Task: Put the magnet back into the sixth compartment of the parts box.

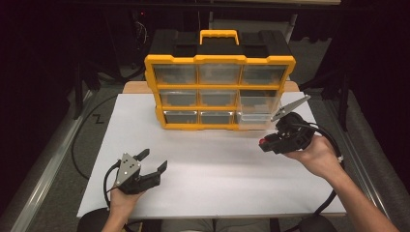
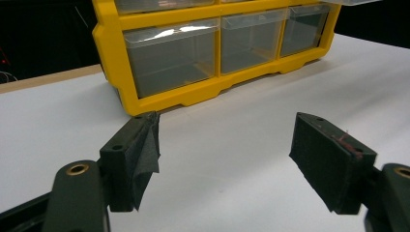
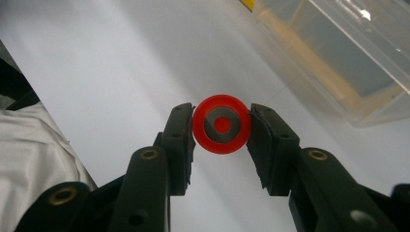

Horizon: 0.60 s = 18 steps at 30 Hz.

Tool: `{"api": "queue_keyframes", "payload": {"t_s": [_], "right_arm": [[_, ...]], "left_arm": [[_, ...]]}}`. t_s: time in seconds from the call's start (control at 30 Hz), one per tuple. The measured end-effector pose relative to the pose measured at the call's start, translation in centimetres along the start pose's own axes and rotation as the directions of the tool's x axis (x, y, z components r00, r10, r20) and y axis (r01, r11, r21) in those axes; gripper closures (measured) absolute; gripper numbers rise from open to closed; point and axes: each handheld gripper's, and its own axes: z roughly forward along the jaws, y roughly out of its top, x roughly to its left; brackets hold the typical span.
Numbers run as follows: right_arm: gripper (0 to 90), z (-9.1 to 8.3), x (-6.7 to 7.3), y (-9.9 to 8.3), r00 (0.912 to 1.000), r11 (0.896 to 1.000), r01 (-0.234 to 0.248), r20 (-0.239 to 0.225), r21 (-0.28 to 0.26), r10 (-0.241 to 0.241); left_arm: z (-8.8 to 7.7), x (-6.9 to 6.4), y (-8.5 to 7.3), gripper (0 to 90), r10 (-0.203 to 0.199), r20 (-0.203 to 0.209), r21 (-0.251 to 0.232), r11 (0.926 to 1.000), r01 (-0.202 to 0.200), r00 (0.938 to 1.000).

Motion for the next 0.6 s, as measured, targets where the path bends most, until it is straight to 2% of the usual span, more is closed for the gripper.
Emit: {"api": "queue_keyframes", "payload": {"t_s": [0.4, 0.6], "right_arm": [[64.3, -1.4, -0.7, 0.9, 0.9998, 1.000, -0.007, 0.017, -0.016, 0.008], [64.3, -2.1, -0.8, 1.5, 0.9996, 1.000, 0.004, 0.028, -0.029, -0.003]], "left_arm": [[0.0, 0.0, 0.0, 26.5, 0.002, 0.002, 0.003, 1.0000, -0.002, 1.0000], [0.0, 0.0, 0.0, 26.5, -0.001, -0.001, 0.001, 1.0000, 0.001, 1.0000]]}}
